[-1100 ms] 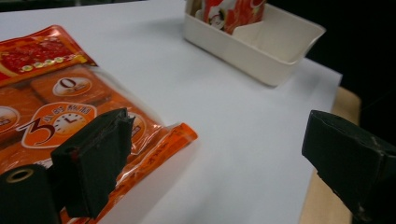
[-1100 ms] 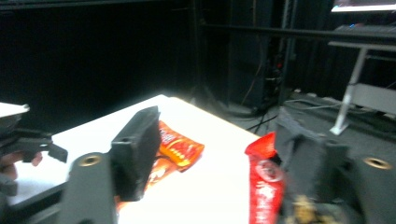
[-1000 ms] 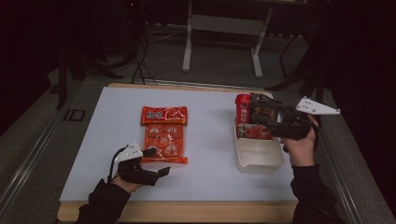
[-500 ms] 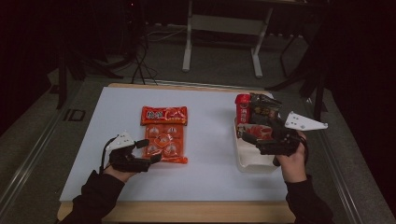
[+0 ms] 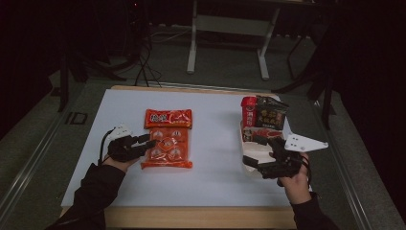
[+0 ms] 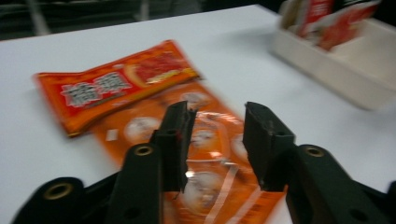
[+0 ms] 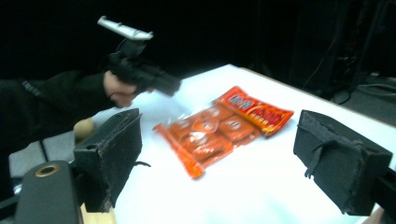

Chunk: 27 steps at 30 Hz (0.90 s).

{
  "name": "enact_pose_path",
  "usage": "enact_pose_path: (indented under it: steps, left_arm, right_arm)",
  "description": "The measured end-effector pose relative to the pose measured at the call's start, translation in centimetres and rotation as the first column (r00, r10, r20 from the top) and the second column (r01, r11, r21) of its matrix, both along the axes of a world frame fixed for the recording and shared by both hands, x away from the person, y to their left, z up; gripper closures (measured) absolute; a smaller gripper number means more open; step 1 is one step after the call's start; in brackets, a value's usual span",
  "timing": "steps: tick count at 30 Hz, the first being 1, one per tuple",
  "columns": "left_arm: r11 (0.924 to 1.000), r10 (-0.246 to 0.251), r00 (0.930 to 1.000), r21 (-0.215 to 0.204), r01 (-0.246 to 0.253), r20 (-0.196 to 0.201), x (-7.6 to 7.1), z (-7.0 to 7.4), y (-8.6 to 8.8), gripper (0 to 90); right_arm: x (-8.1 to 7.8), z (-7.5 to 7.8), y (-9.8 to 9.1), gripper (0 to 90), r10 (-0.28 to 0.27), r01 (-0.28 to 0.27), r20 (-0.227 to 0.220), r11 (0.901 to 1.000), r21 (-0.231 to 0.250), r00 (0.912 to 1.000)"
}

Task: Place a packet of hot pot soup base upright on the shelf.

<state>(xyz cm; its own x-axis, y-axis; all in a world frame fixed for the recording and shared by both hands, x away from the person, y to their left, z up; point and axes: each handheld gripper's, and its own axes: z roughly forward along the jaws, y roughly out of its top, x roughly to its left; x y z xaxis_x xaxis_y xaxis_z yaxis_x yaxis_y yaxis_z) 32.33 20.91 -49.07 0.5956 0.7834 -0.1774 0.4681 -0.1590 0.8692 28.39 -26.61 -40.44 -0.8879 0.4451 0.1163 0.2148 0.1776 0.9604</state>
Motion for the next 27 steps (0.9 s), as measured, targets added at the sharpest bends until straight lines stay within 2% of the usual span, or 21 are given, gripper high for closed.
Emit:
enact_pose_path:
  steps: [4,7,8,9,10,11,12,15,20,23,24,27]
  left_arm:
    - [0.9985,0.048,0.9987,0.029,-0.047,-0.017,1.1,-0.8,0.1,74.0]
    - [0.9972,0.063,0.9977,0.044,-0.061,-0.026,1.5,-1.2,0.2,80.5]
    - [0.9957,0.08,0.9962,0.051,-0.078,-0.036,2.0,-1.6,0.3,80.5]
    - [0.9943,0.09,0.995,0.06,-0.088,-0.042,2.3,-1.8,0.4,84.6]
    - [0.9901,0.114,0.9923,0.088,-0.109,-0.05,2.8,-2.2,0.6,88.5]
    - [0.9901,0.114,0.9923,0.088,-0.109,-0.05,2.8,-2.2,0.6,89.3]
    - [0.9877,0.132,0.9891,0.092,-0.126,-0.064,3.4,-2.6,0.8,89.4]
    - [0.9871,0.138,0.9876,0.092,-0.131,-0.074,3.9,-2.8,1.0,89.8]
    - [0.9802,0.151,0.983,0.145,-0.135,-0.105,5.4,-3.6,0.8,89.9]
    - [0.9761,0.16,0.9797,0.167,-0.139,-0.121,6.2,-4.0,0.4,89.9]
    - [0.9774,0.158,0.9785,0.162,-0.136,-0.132,6.5,-4.1,0.2,89.9]
    - [0.9721,0.163,0.9765,0.192,-0.135,-0.141,7.2,-4.5,-0.3,89.9]
  right_arm:
    - [-0.7,-0.3,0.4,15.3,0.034,-0.034,0.008,0.9994,0.009,0.9994]
    - [-0.8,-0.4,0.5,15.3,0.039,-0.039,0.006,0.9992,0.008,0.9992]
    - [-1.0,-0.5,0.6,15.2,0.037,-0.037,0.005,0.9993,0.008,0.9993]
    - [-1.1,-0.7,0.7,15.1,0.045,-0.045,-0.001,0.9989,0.014,0.999]
    - [-1.4,-0.9,0.8,14.6,0.038,-0.038,-0.014,0.9992,0.006,0.9992]
    - [-1.4,-0.9,0.8,14.6,0.038,-0.038,-0.014,0.9992,0.006,0.9992]
    - [-1.5,-1.0,0.9,14.3,0.028,-0.028,-0.005,0.9995,-0.012,0.9996]
    - [-1.5,-1.0,0.8,14.0,0.023,-0.024,-0.013,0.9996,-0.013,0.9996]
    - [-1.6,-1.0,0.9,12.6,0.026,-0.026,-0.004,0.9995,-0.019,0.9996]
    - [-1.7,-1.1,1.0,12.7,0.029,-0.029,0.0,0.9993,-0.025,0.9996]
    - [-1.7,-1.1,1.0,12.8,0.03,-0.03,-0.002,0.9992,-0.027,0.9995]
    - [-1.7,-1.2,0.9,13.3,0.03,-0.03,-0.005,0.9992,-0.027,0.9995]
